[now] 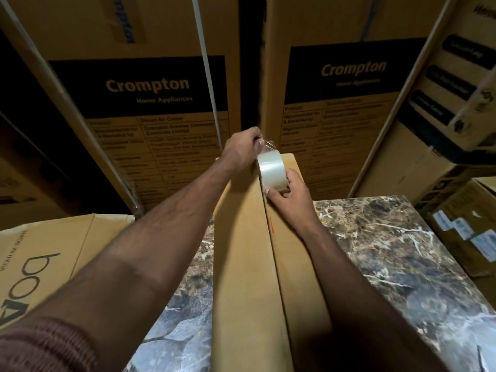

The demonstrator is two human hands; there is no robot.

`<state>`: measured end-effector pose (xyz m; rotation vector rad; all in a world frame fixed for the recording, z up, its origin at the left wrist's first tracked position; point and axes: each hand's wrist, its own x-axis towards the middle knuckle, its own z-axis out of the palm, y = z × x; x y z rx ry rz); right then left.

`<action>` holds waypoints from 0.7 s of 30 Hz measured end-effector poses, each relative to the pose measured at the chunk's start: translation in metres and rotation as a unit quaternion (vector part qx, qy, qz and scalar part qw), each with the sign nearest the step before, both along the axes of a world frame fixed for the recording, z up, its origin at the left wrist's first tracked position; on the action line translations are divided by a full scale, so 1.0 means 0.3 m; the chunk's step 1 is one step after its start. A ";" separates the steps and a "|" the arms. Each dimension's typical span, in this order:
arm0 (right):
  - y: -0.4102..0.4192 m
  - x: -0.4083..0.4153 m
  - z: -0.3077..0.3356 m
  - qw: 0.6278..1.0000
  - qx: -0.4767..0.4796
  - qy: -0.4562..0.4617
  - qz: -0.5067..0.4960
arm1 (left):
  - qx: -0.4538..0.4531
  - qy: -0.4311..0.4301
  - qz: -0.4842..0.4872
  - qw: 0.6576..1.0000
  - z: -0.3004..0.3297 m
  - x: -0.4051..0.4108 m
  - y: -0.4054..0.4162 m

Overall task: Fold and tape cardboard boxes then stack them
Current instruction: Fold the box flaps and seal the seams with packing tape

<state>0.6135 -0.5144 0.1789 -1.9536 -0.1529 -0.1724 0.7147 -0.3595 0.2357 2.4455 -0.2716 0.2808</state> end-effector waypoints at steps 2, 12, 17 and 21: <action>-0.021 0.021 -0.008 0.998 -0.054 -0.011 0.001 | -0.024 0.026 -0.027 0.999 0.003 0.034 0.014; 0.007 0.088 0.016 0.998 0.063 0.001 -0.006 | -0.156 0.111 -0.040 0.981 -0.109 0.099 0.010; 0.052 0.135 0.075 0.986 0.162 0.025 -0.005 | -0.149 0.117 -0.056 0.980 -0.134 0.116 0.004; 0.082 0.109 0.060 0.986 0.164 0.036 0.022 | -0.135 0.130 -0.062 0.980 -0.143 0.121 0.034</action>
